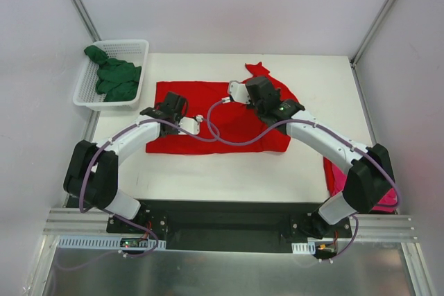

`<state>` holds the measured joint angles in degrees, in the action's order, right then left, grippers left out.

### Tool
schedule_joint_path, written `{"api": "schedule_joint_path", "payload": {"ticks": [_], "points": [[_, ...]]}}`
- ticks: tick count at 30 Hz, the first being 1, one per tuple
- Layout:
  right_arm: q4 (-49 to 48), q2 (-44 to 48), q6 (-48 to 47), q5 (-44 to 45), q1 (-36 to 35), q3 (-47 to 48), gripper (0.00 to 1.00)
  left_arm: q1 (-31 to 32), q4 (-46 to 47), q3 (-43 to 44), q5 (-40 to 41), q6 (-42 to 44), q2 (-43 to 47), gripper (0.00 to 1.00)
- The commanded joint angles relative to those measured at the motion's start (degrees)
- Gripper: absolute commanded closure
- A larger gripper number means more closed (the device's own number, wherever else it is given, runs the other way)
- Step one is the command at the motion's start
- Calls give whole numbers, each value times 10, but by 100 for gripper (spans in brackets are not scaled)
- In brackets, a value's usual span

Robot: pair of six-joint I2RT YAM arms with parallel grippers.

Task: Fold and stack the t-shirts
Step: Fold the flattened tshirt in 1/3 of the way

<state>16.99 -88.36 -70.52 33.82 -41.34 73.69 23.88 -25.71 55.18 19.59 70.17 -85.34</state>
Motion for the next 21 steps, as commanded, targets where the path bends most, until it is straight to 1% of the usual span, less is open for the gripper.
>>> {"api": "schedule_joint_path", "payload": {"ticks": [1,5,21], "points": [[-6,2,5,19,5,7,99,-6,8,26,-12,18,-18,100],[-6,-7,7,19,6,12,99,-6,12,29,-13,16,-32,100],[-17,-34,0,30,15,32,99,-17,27,25,-14,27,-41,100]]}}
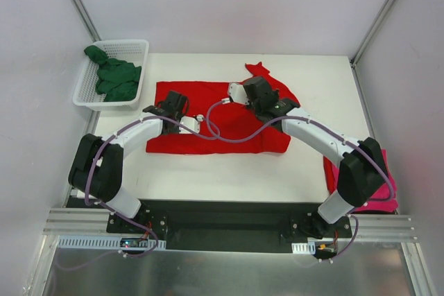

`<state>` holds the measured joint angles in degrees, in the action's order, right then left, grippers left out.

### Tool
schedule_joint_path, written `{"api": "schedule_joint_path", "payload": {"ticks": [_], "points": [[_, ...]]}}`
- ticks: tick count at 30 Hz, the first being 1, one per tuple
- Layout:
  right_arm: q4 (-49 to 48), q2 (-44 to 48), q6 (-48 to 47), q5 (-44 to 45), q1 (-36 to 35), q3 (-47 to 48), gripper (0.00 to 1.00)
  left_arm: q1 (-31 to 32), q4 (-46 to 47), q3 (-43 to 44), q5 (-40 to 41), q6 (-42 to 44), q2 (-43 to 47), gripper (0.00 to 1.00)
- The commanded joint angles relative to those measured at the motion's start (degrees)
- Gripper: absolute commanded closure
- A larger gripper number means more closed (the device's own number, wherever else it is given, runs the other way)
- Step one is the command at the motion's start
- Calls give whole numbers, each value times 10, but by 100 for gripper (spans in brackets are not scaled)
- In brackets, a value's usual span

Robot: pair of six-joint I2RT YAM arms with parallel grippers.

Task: Fold and stack the t-shirts
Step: Fold the flattened tshirt in 1/3 of the way

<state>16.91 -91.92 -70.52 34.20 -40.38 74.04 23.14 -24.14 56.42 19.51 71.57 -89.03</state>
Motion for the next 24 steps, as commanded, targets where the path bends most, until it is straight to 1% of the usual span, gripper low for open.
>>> {"api": "schedule_joint_path", "payload": {"ticks": [1,11,15,24], "points": [[-15,2,-1,25,7,29,99,-12,14,12,-13,19,-7,100],[-27,2,-8,38,21,35,99,-13,30,58,-15,29,-49,100],[-24,4,-11,29,24,28,99,-12,33,73,-13,33,-61,100],[-16,-13,-3,21,24,37,99,-13,35,62,-11,32,-63,100]]}}
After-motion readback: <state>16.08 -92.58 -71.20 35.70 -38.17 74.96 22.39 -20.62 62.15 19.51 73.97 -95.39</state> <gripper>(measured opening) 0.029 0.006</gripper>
